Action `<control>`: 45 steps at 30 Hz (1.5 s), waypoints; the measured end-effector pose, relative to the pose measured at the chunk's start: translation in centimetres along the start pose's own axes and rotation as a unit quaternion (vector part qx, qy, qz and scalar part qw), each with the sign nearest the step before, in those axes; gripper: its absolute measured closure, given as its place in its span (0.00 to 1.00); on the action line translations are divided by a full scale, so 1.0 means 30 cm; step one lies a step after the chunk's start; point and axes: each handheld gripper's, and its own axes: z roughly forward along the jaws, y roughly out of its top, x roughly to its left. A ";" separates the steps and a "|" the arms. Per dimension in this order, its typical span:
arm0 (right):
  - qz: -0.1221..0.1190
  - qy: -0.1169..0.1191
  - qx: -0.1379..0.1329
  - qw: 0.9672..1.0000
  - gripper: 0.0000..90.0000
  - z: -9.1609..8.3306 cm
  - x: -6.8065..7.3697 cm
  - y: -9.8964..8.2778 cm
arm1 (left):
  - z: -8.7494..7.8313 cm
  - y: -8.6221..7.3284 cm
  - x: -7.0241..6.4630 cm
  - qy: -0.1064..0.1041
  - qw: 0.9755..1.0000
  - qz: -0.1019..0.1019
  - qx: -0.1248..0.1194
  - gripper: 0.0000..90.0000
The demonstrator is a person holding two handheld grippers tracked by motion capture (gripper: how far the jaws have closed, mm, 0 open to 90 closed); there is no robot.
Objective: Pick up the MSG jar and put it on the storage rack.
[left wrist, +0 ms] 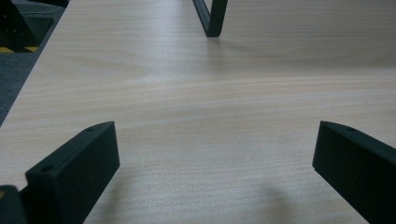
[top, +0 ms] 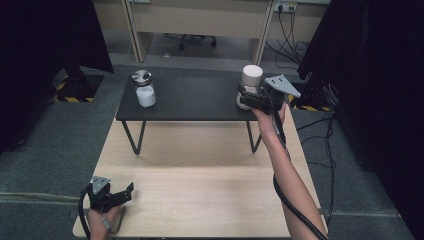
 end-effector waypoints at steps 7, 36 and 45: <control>-0.005 -0.016 -0.007 1.000 0.00 -0.074 0.011 -0.047 | 0.000 0.000 -0.001 0.001 1.000 0.001 0.000 0.00; 0.016 -0.097 0.028 0.995 0.00 -0.362 -0.001 -0.355 | 0.002 0.004 -0.013 0.008 1.000 0.003 0.005 0.00; 0.017 -0.111 0.038 0.993 0.00 -0.422 0.001 -0.441 | 0.003 0.005 -0.014 0.009 1.000 0.003 0.006 0.00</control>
